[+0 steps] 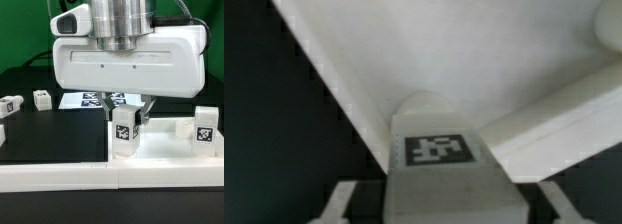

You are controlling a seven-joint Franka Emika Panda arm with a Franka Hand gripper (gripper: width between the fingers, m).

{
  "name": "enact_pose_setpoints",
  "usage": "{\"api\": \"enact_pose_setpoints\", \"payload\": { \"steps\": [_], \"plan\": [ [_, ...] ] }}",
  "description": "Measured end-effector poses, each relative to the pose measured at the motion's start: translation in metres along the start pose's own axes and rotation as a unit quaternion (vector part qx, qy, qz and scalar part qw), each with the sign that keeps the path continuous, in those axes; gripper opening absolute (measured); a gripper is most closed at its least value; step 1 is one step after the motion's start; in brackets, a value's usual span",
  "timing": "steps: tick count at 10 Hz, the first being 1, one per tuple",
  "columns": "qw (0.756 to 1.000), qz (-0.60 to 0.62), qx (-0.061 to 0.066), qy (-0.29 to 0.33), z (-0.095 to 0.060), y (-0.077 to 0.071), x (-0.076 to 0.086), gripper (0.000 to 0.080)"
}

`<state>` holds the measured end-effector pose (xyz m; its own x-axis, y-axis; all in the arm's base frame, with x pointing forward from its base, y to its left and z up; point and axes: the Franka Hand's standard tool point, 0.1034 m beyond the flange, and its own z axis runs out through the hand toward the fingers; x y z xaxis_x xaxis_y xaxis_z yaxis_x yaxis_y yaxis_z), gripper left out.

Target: Assemble square table

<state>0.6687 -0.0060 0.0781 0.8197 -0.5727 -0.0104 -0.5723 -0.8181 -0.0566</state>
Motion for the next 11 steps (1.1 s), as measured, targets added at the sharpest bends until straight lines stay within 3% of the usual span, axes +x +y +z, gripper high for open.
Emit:
{"api": "enact_pose_setpoints", "payload": {
  "steps": [2,4,6,8,10,11],
  "plan": [
    [0.993,0.119,0.001,0.0,0.001,0.001,0.0004,0.0295],
    [0.962,0.273,0.017,-0.011,0.0019,0.001,0.0009,0.0294],
    [0.895,0.443,0.035,-0.033,0.0018,-0.0058,-0.0019,0.0294],
    [0.867,0.495,0.038,-0.035,0.0012,-0.006,-0.001,0.0294],
    [0.862,0.504,0.037,-0.035,0.0014,-0.0062,-0.0013,0.0295],
    [0.88,0.473,0.036,-0.032,0.0016,-0.006,-0.0014,0.0487]
  ]
}}
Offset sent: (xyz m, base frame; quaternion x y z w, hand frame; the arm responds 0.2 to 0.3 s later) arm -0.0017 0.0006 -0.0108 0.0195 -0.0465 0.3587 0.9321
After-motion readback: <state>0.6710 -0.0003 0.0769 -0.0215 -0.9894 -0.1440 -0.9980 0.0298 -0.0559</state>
